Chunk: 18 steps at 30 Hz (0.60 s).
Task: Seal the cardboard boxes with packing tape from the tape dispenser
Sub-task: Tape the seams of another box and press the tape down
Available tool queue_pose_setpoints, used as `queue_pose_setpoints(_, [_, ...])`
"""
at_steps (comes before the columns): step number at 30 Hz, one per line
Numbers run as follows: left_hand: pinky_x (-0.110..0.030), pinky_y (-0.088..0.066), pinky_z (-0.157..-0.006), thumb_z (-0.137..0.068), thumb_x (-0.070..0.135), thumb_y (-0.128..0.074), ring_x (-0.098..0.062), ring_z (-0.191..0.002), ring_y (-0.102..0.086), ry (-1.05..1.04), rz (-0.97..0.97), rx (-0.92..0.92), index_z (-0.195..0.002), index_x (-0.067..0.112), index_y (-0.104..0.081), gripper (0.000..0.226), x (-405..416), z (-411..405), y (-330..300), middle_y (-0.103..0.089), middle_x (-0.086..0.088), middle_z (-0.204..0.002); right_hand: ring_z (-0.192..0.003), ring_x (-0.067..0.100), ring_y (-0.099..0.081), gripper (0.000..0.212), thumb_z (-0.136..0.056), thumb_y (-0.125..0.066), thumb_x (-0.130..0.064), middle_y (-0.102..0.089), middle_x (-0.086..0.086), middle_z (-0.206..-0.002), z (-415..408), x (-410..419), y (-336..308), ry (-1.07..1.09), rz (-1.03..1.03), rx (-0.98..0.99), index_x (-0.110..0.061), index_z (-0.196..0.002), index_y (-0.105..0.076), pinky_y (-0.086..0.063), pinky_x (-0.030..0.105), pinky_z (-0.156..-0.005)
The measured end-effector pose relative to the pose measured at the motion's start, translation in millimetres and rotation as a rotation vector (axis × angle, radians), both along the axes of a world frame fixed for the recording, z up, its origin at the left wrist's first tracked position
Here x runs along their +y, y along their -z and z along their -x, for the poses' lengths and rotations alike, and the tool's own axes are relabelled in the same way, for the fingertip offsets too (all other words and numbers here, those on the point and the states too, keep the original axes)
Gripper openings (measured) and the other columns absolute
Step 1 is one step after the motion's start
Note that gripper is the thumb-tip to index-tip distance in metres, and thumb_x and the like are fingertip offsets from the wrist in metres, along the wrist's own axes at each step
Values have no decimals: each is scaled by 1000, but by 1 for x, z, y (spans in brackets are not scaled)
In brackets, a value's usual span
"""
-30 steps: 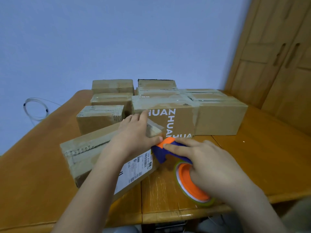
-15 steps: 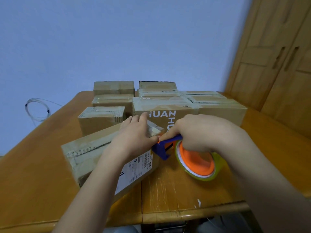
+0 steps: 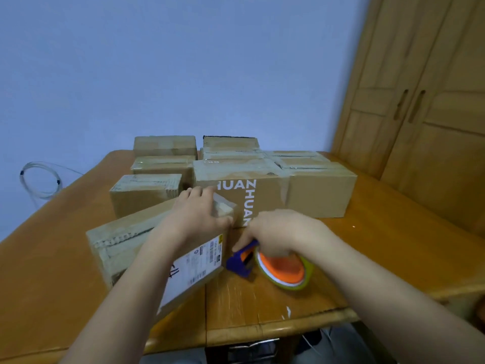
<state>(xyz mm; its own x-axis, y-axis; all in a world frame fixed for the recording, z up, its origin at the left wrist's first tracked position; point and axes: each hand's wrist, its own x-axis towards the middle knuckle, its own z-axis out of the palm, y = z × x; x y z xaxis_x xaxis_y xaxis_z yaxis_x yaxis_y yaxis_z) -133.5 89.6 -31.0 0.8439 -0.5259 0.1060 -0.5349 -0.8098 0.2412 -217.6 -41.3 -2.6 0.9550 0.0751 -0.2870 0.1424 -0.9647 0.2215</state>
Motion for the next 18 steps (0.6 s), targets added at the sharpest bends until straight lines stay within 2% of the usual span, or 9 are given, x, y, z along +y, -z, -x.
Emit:
queue_pose_setpoints(3, [-41, -17, -117, -89, 56, -51, -29, -146, -12, 12, 7, 11, -153, 17, -10, 85, 1, -1, -1, -18, -8, -158, -77, 16, -46, 69, -88, -38, -1, -54, -3, -121, 11, -29, -10, 64, -58, 12, -54, -131, -48, -40, 28, -70])
queue_pose_setpoints(6, [-41, -18, -117, -87, 54, -56, -28, -146, -14, 17, 43, 22, -153, 18, -10, 88, 2, -2, 0, -19, -7, -158, -93, 19, -55, 72, -85, -38, -1, -57, -6, -122, 18, -62, -4, 139, -175, 45, -57, -130, -46, -48, 31, -82])
queue_pose_setpoints(8, [-41, -18, -117, -86, 52, -60, -27, -146, -14, 22, 54, 31, -153, 19, -9, 90, 2, -2, 1, -20, -6, -158, -103, 18, -58, 81, -80, -36, 5, -54, -14, -126, 18, -91, 11, 202, -333, 35, -57, -131, -45, -51, 33, -87])
queue_pose_setpoints(9, [-40, -17, -117, -86, 51, -61, -27, -146, -14, 26, 50, 29, -153, 18, -9, 91, 3, -1, 0, -19, -6, -158, -105, 16, -58, 83, -79, -37, 8, -52, -16, -129, 18, -105, 21, 230, -431, 34, -56, -133, -44, -52, 31, -85])
queue_pose_setpoints(11, [-38, -17, -117, -86, 48, -62, -25, -146, -14, 38, 34, 7, -153, 17, -8, 91, 3, 0, 0, -19, -6, -158, -95, 13, -61, 85, -77, -42, 13, -54, -14, -129, 16, -127, 40, 284, -652, 43, -50, -134, -46, -51, 22, -72])
queue_pose_setpoints(14, [-34, -20, -116, -86, 46, -61, -22, -145, -16, 77, 15, -21, -154, 17, -8, 91, 5, 2, 0, -20, -4, -158, -70, 6, -61, 82, -75, -50, 21, -65, 0, -109, 15, -145, 64, 369, -959, -42, -38, -132, -48, -45, 20, -58])
queue_pose_setpoints(16, [-32, -21, -115, -85, 47, -62, -20, -146, -15, 127, -1, -29, -154, 19, -5, 94, 8, 5, -1, -17, -1, -159, -73, 3, -63, 76, -77, -53, 20, -66, -3, -107, 13, -152, 74, 415, -1030, -118, -37, -128, -49, -46, 18, -58])
queue_pose_setpoints(18, [-30, -24, -113, -82, 47, -64, -16, -146, -16, 187, -14, -11, -154, 24, -3, 97, 14, 8, -3, -15, 3, -160, -78, 6, -63, 66, -78, -58, 15, -67, -6, -103, 12, -159, 84, 460, -1008, -222, -35, -120, -53, -47, 15, -58])
